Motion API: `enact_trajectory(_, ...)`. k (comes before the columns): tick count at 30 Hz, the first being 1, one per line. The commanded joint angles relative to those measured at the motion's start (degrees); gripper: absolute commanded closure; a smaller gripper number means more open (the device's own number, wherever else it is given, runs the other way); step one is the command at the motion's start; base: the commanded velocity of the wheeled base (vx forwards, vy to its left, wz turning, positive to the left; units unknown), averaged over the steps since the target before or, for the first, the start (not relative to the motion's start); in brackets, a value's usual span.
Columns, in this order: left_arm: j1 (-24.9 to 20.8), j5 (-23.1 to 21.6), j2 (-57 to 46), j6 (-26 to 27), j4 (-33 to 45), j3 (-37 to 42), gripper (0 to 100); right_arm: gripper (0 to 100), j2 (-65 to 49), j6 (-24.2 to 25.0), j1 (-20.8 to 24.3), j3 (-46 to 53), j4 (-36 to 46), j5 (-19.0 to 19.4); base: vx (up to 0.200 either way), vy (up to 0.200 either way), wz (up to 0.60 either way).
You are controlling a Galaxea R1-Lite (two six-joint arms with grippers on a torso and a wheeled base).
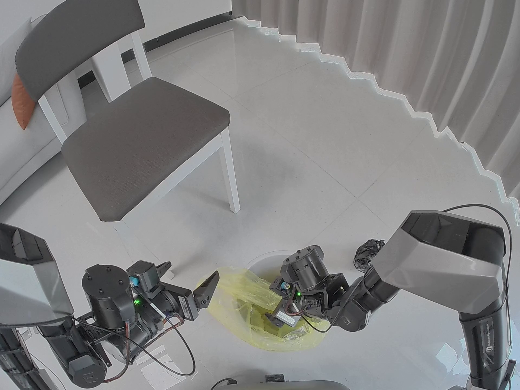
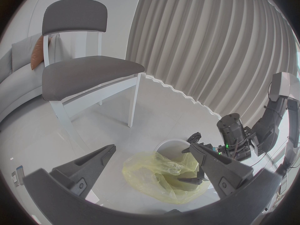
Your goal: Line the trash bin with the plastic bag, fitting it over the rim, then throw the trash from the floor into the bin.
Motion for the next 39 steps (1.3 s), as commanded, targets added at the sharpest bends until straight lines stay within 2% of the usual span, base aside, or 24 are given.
enact_trajectory(1, -0.1, 0.2, -0.8, -0.1, -1.0, 0.4, 0, 0, 2.2, 0.0, -0.6, -2.0, 0.6, 0.0, 0.000, 0.000, 0.00)
enact_trajectory(4, -0.2, 1.1, -0.8, 0.0, -1.0, 0.5, 0, 0, 3.7, -0.3, -0.7, -2.9, 0.6, 0.0, 0.000, 0.000, 0.00)
enact_trajectory(5, -0.3, 1.2, -0.8, 0.0, -1.0, 0.5, 0, 100, 3.8, -0.3, -0.7, -3.1, 0.7, 0.0, 0.000, 0.000, 0.00)
enact_trajectory(14, -0.9, 1.9, 0.2, -0.5, -1.0, 0.7, 0, 100, 3.3, -0.9, -0.7, -3.5, 0.5, -0.9, 0.000, 0.000, 0.00)
enact_trajectory(19, -0.9, 1.9, -0.2, -0.5, -1.0, 0.9, 0, 100, -2.2, -3.7, -0.9, -3.5, 0.4, -3.0, 0.000, 0.000, 0.00)
enact_trajectory(24, -0.9, 3.0, -1.1, -0.6, -1.0, 2.6, 0, 100, -6.1, -6.7, -1.9, -4.1, 0.7, -3.3, 0.000, 0.000, 0.00)
enact_trajectory(34, -2.3, 5.2, -2.5, -0.7, -1.0, 4.6, 0, 100, -5.9, -12.2, -5.8, -9.2, 0.8, -4.6, 0.000, 0.000, 0.00)
enact_trajectory(39, -3.5, 6.2, -1.8, -1.8, -1.0, 4.8, 0, 100, -3.6, -13.3, -6.8, -15.9, 5.6, -4.5, 0.000, 0.000, 0.00)
